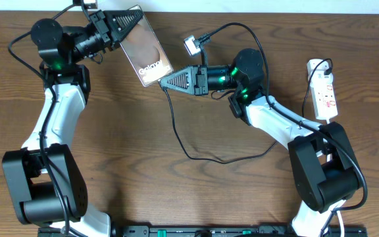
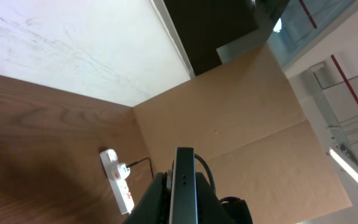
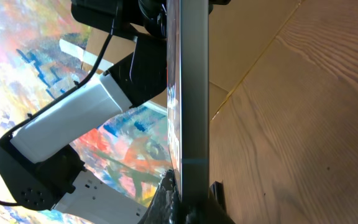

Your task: Plug charger to phone and switch on socket

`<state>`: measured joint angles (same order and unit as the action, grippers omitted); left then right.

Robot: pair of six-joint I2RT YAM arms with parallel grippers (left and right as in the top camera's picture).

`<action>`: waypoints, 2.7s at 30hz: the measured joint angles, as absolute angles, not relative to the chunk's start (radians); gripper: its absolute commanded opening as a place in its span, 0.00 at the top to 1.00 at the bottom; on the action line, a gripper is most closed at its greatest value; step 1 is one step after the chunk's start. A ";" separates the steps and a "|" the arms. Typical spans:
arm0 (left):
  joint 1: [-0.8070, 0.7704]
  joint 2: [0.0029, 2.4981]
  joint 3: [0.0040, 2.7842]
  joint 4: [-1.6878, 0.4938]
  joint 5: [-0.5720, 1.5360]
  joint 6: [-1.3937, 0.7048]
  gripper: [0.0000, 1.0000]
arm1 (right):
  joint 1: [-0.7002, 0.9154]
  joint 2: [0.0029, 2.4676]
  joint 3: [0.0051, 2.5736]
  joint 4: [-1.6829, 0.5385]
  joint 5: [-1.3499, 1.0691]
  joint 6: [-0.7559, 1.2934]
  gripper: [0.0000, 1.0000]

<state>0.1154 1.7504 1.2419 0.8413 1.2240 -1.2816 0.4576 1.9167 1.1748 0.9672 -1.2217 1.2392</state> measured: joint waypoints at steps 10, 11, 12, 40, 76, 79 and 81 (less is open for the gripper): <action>0.116 1.750 1.242 0.841 1.220 -1.282 0.92 | 0.458 1.917 1.175 0.971 -1.214 1.238 0.99; 0.116 1.750 1.242 0.841 1.219 -1.282 0.92 | 0.458 1.917 1.175 0.971 -1.214 1.238 0.99; 0.116 1.750 1.242 0.842 1.217 -1.282 0.93 | 0.458 1.917 1.175 0.973 -1.211 1.238 0.99; 0.107 1.750 1.242 0.838 1.257 -1.283 0.92 | 0.455 1.917 1.168 1.000 -1.108 1.226 0.57; 0.176 1.750 1.242 0.837 1.249 -1.283 0.93 | 0.506 1.917 1.168 0.943 -1.191 1.172 0.76; 0.167 1.750 1.242 0.837 1.248 -1.283 0.92 | 0.506 1.917 1.168 0.943 -1.191 1.172 0.78; 0.158 1.750 1.242 0.837 1.247 -1.283 0.92 | 0.507 1.917 1.168 0.943 -1.191 1.172 0.81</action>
